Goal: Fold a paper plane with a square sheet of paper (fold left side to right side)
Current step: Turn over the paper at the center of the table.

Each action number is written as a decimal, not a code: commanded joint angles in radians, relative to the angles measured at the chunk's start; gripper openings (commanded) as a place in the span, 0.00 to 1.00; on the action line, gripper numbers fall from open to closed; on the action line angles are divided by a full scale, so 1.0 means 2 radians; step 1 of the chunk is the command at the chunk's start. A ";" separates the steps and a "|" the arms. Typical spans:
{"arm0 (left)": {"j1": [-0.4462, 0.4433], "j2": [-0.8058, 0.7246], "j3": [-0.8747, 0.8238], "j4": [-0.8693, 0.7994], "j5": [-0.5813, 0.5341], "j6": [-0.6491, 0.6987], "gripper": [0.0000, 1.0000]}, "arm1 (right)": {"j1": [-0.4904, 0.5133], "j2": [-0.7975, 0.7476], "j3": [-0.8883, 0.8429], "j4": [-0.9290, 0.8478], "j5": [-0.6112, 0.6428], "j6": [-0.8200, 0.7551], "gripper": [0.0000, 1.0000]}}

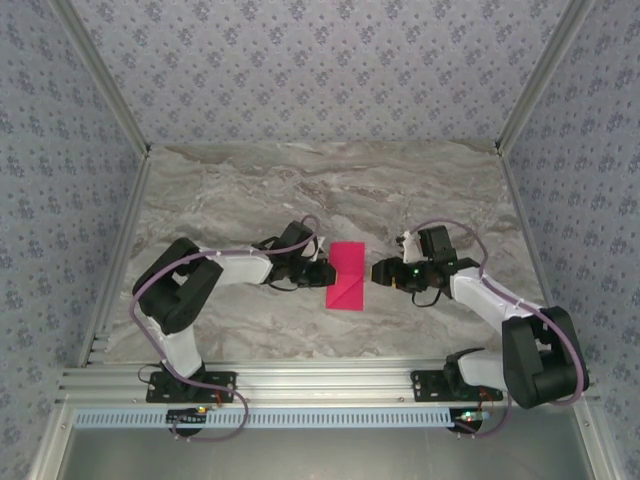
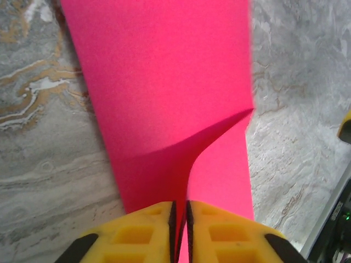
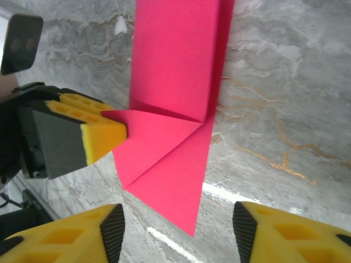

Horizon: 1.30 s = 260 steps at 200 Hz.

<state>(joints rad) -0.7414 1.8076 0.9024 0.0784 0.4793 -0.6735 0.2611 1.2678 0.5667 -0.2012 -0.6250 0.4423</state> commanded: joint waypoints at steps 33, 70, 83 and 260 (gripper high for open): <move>0.003 -0.029 -0.009 -0.006 -0.014 0.011 0.03 | 0.007 0.063 -0.006 0.112 -0.065 0.067 0.63; 0.005 -0.041 -0.019 -0.008 -0.020 0.011 0.02 | 0.025 0.106 0.012 0.142 -0.071 0.085 0.64; 0.006 -0.042 -0.019 -0.009 -0.020 0.012 0.02 | 0.032 0.120 0.018 0.152 -0.073 0.089 0.63; 0.095 -0.318 -0.111 0.039 0.014 -0.086 0.82 | 0.002 0.041 0.110 0.151 -0.170 0.102 0.00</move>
<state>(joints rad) -0.5797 1.2953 0.6994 0.0952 0.4500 -0.7746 0.3012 1.4551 0.7162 0.1154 -0.8474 0.6624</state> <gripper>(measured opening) 0.780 0.056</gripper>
